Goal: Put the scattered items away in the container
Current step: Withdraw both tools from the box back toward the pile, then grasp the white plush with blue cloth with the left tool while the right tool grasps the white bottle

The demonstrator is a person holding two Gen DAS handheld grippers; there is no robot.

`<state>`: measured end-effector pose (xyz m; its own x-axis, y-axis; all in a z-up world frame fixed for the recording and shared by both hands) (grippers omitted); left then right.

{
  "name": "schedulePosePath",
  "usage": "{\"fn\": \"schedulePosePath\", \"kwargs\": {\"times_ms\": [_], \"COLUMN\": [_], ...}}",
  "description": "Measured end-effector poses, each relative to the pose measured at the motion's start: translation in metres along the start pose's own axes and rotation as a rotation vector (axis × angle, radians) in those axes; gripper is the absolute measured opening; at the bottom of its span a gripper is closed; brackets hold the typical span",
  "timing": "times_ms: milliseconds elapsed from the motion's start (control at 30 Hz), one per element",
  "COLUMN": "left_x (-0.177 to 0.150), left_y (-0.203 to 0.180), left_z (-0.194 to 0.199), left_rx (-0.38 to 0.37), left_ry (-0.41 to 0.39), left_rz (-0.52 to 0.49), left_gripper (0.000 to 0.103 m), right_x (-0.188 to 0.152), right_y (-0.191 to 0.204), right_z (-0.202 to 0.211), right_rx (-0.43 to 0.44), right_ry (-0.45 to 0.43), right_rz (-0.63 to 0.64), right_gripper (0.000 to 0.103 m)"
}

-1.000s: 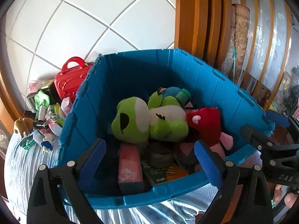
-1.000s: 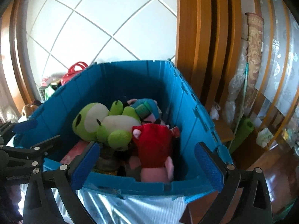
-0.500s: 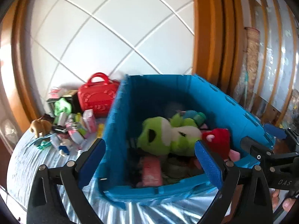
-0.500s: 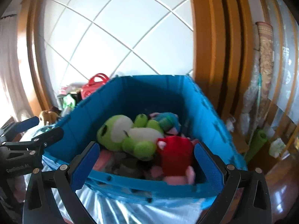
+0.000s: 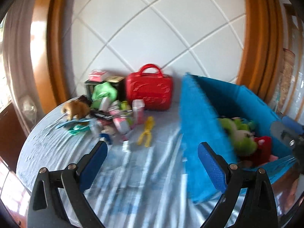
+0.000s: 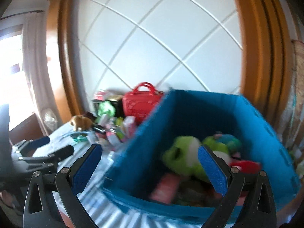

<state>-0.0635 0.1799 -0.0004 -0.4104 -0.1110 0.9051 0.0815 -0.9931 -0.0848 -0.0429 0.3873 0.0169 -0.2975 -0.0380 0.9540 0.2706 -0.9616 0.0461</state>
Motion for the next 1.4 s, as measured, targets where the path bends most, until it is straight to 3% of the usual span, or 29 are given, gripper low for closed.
{"fn": "schedulePosePath", "kwargs": {"times_ms": [300, 433, 567, 733, 967, 1133, 1400], "left_x": [-0.024, -0.026, -0.028, -0.028, -0.022, -0.029, -0.037], "left_y": [0.192, 0.249, 0.285, 0.301, 0.297, 0.284, 0.25], "left_z": [-0.022, -0.035, -0.044, -0.06, -0.094, -0.128, -0.206], "left_rx": [0.105, 0.128, 0.141, 0.174, 0.234, 0.206, 0.078], "left_ry": [0.082, 0.13, 0.134, 0.15, 0.173, 0.224, 0.303], "left_rz": [-0.034, 0.011, 0.058, 0.086, 0.044, 0.035, -0.017], "left_gripper": [0.097, 0.097, 0.097, 0.097, 0.097, 0.097, 0.097], "right_x": [0.005, -0.009, -0.018, -0.026, -0.048, -0.064, -0.079], "right_y": [0.161, 0.192, 0.195, 0.189, 0.17, 0.156, 0.137], "right_z": [-0.068, -0.091, -0.111, -0.146, -0.202, -0.236, -0.268], "right_rx": [0.034, 0.009, -0.019, -0.002, 0.059, 0.031, -0.049], "right_ry": [0.062, 0.147, 0.207, 0.228, 0.28, 0.357, 0.411], "right_rz": [0.024, 0.022, 0.009, -0.024, -0.088, -0.119, -0.174], "right_gripper": [0.103, 0.103, 0.103, 0.103, 0.103, 0.103, 0.103]}}
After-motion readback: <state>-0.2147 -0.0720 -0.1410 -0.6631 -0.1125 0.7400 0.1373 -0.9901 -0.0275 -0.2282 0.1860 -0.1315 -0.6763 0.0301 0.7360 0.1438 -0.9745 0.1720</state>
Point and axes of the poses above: each gripper's, at about its wrist camera, not at the fingertips, and z roughly against the way its jaws point, y to its left, x to its top, the point moved 2 cm from there along -z, roughly the way its jaws point, and after that the axes turned 8 degrees about -y, right-handed, at the moved point
